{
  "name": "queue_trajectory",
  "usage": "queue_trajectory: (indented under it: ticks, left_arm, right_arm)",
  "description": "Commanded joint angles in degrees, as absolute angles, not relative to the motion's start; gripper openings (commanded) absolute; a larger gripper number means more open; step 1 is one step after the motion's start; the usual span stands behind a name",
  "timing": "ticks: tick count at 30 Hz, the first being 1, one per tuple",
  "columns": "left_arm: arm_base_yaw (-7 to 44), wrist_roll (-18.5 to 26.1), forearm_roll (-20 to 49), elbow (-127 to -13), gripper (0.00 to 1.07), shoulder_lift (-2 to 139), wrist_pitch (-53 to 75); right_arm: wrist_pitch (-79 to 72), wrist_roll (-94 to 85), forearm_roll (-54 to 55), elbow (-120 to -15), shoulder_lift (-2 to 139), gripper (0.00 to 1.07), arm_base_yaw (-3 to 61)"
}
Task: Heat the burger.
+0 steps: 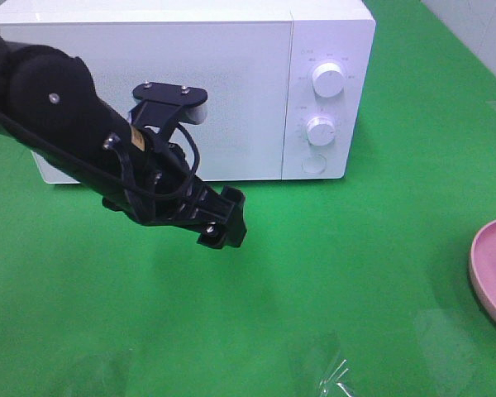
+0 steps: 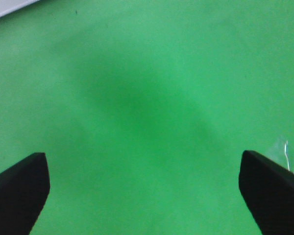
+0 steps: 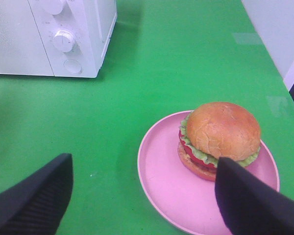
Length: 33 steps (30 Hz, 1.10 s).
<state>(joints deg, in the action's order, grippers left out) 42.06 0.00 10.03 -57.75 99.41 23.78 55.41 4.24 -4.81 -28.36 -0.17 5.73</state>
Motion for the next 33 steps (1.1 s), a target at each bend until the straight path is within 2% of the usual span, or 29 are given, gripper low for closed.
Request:
queue_trajectory:
  ticks: [1, 5, 7, 10, 11, 12, 14, 17, 19, 20, 21, 24, 26, 31, 33]
  left_arm:
    - [42.1, 0.0, 8.5, -57.5, 0.98, 96.5, 29.5]
    - [40.9, -1.5, 7.8, -57.6, 0.98, 92.1, 35.6]
    - [35.7, -3.0, 7.8, -57.6, 0.98, 88.4, 43.7]
    - [34.1, -2.9, 7.8, -57.6, 0.98, 87.7, 45.2]
    - [30.4, -2.6, 7.8, -57.6, 0.98, 85.7, 48.4]
    - [30.4, -2.6, 7.8, -57.6, 0.98, 85.7, 48.4]
    - [21.1, -1.5, 8.0, -57.6, 0.98, 82.0, 54.8]
    - [19.1, -1.4, 8.0, -57.6, 0.98, 81.3, 56.0]
    - [10.7, 0.0, 8.0, -57.6, 0.98, 78.2, 62.4]
    - [10.7, 0.0, 8.0, -57.6, 0.98, 78.2, 62.4]
    - [6.9, 0.7, 7.6, -57.6, 0.98, 76.9, 65.4]
    - [5.1, 1.4, 7.4, -57.6, 0.98, 76.3, 66.4]
    - [0.1, 1.9, 8.1, -57.5, 0.98, 73.5, 68.6]
    - [-0.7, 1.8, 8.6, -57.3, 0.98, 70.7, 68.5]
    - [-0.7, 1.8, 8.4, -53.8, 0.98, 66.4, 68.1]
  right_arm:
    - [55.1, 3.7, -5.0, -28.1, -1.8, 0.74, 5.2]
    - [55.1, 3.7, -5.0, -28.1, -1.8, 0.74, 5.2]
    - [55.0, 3.7, -5.0, -28.1, -1.8, 0.74, 5.2]
    - [55.0, 3.7, -5.0, -28.1, -1.8, 0.74, 5.2]
    - [55.0, 3.7, -5.0, -28.1, -1.8, 0.74, 5.2]
    - [55.0, 3.7, -5.0, -28.1, -1.8, 0.74, 5.2]
    - [55.0, 3.7, -5.0, -28.1, -1.8, 0.74, 5.2]
    - [55.0, 3.7, -5.0, -28.1, -1.8, 0.74, 5.2]
    - [55.0, 3.7, -5.0, -28.1, -1.8, 0.74, 5.2]
    - [55.0, 3.7, -5.0, -28.1, -1.8, 0.74, 5.2]
    - [55.0, 3.7, -5.0, -28.1, -1.8, 0.74, 5.2]
    - [55.0, 3.7, -5.0, -28.1, -1.8, 0.74, 5.2]
    - [55.0, 3.7, -5.0, -28.1, -1.8, 0.74, 5.2]
    - [55.0, 3.7, -5.0, -28.1, -1.8, 0.74, 5.2]
    - [55.0, 3.7, -5.0, -28.1, -1.8, 0.74, 5.2]
